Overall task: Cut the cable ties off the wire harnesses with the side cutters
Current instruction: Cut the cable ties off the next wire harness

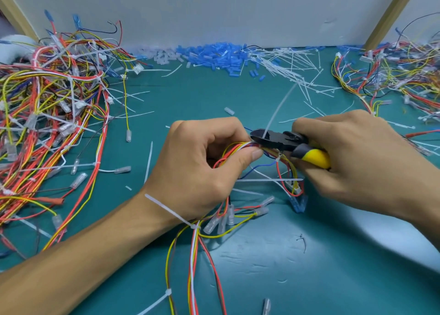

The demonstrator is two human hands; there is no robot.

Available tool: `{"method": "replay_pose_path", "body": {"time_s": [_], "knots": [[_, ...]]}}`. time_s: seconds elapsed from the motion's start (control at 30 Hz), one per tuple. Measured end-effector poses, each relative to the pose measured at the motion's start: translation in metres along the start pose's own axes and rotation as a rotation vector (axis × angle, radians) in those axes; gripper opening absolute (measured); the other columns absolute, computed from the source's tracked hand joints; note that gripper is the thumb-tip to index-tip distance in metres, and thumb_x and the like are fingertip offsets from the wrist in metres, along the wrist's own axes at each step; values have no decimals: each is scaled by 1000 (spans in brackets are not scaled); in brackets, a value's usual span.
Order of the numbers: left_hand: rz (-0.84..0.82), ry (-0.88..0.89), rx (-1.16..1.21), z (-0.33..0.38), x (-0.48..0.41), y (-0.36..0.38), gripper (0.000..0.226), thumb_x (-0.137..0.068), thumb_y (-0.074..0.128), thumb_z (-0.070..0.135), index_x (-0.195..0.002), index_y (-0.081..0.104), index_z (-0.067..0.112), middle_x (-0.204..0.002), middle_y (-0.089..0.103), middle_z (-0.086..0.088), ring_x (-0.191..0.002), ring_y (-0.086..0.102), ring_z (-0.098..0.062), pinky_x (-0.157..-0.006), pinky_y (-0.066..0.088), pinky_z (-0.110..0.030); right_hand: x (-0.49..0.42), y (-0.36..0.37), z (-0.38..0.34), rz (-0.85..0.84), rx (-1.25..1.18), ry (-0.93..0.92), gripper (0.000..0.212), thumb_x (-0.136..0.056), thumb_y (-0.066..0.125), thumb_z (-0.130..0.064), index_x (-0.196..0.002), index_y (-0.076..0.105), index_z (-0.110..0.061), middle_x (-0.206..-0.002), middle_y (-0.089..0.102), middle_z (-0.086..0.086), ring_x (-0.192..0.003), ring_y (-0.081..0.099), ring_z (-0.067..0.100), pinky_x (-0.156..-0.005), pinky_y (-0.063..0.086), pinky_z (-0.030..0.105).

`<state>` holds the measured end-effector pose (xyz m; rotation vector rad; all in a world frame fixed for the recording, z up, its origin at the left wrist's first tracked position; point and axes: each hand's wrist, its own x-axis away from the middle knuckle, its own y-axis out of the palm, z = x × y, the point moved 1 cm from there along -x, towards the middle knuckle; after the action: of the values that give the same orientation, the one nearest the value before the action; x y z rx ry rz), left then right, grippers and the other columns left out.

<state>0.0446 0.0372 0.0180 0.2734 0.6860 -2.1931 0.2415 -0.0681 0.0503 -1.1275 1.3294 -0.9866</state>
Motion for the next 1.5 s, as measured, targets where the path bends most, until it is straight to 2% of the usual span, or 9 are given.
{"method": "replay_pose_path", "body": {"time_s": [0.13, 0.27, 0.43, 0.53, 0.93, 1.1, 1.27, 1.37, 1.5], "knots": [[-23, 41, -47, 3, 1, 0, 21, -88, 73, 23, -73, 65, 11, -58, 52, -9, -52, 46, -32, -48, 38, -39, 1, -2, 4, 17, 1, 20, 22, -79, 61, -36, -69, 55, -17, -52, 43, 6, -54, 39, 39, -45, 42, 45], [-16, 37, -49, 2, 1, 0, 24, -88, 73, 23, -70, 61, 11, -57, 48, -7, -52, 41, -29, -47, 34, -38, 0, -3, -2, 49, 36, -1, 19, -79, 62, -38, -76, 55, -21, -63, 51, -1, -61, 39, 33, -48, 41, 39], [-23, 32, -29, 1, 1, 1, 24, -88, 73, 22, -71, 61, 11, -58, 49, -10, -53, 41, -31, -48, 35, -39, 1, -3, 0, -3, -24, 22, 24, -78, 59, -37, -67, 52, -17, -51, 39, 8, -54, 37, 38, -45, 41, 44], [-11, 17, -23, -1, 1, 0, 24, -88, 73, 23, -71, 62, 10, -58, 49, -8, -54, 41, -30, -47, 34, -36, 0, -2, -4, 7, 19, 1, 22, -80, 55, -40, -73, 53, -19, -59, 48, 3, -59, 43, 38, -48, 42, 41], [-29, 34, -11, -3, 1, 0, 24, -88, 73, 23, -72, 63, 9, -58, 49, -10, -53, 41, -32, -48, 36, -40, 0, -2, -2, -6, -23, 40, 24, -78, 56, -39, -69, 56, -16, -52, 42, 11, -56, 40, 38, -47, 42, 44], [-15, 17, -10, -5, -1, 1, 23, -88, 73, 24, -72, 63, 10, -58, 51, -10, -53, 42, -32, -48, 34, -39, -1, -3, -4, 0, -14, 40, 21, -77, 54, -38, -72, 54, -18, -55, 43, 4, -59, 43, 35, -49, 42, 41], [8, 6, 12, -6, 0, 1, 24, -88, 73, 23, -71, 62, 11, -55, 49, -6, -50, 41, -27, -48, 30, -30, -2, -2, -4, 11, -10, 11, 18, -78, 57, -36, -76, 53, -19, -63, 49, 0, -65, 46, 36, -53, 45, 43], [-9, 7, 6, -6, 0, 2, 22, -88, 73, 24, -72, 64, 10, -55, 50, -6, -50, 42, -27, -48, 31, -30, -1, -2, 2, 5, -8, 35, 18, -78, 67, -28, -73, 53, -17, -54, 41, 4, -58, 42, 33, -48, 40, 39], [-7, 2, 9, -5, 2, 3, 23, -88, 72, 23, -73, 64, 8, -56, 49, -9, -51, 42, -30, -48, 32, -31, 0, -1, 2, -1, -2, 24, 16, -77, 57, -34, -73, 55, -18, -55, 45, 6, -61, 44, 39, -50, 43, 42]]}}
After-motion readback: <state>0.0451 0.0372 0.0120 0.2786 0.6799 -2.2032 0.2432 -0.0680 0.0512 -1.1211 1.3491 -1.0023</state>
